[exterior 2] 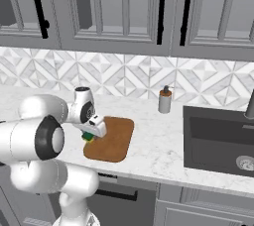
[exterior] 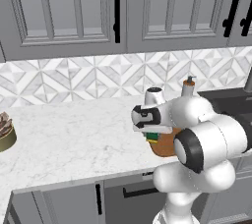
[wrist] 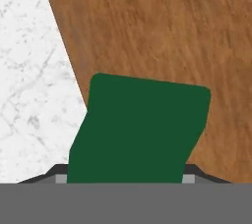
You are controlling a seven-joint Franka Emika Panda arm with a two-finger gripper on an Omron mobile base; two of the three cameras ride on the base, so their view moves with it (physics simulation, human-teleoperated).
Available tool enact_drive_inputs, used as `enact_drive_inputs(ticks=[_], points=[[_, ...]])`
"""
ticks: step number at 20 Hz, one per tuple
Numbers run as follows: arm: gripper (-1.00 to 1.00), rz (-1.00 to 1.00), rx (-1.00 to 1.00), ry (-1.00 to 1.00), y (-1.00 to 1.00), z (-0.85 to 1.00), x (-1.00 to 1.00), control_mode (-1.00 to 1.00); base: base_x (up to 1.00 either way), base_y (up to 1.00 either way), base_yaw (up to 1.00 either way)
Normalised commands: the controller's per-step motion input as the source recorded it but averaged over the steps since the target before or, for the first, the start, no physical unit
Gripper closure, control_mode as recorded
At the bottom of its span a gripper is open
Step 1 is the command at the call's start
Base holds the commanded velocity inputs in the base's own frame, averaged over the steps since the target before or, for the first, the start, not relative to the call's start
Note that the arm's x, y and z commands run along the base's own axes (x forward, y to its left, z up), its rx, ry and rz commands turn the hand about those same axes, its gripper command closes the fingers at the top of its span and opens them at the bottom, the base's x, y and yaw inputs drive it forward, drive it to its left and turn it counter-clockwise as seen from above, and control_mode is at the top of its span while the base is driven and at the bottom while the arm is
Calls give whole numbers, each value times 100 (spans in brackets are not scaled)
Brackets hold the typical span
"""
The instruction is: Pick up the sponge from the counter and clean the cutting board by briefly scrubbing or pressing down on the cutting board. Once finished, release the sponge.
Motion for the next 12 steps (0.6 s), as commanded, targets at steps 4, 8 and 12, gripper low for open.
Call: enact_drive_inputs(ticks=[4, 8, 12], points=[[100, 2, -3, 2, -2, 0, 58, -100, 0, 0, 0], [100, 5, -1, -4, 3, 0, 43, -100, 0, 0, 0], [100, 3, -4, -4, 0, -4, 27, -100, 0, 0, 0]])
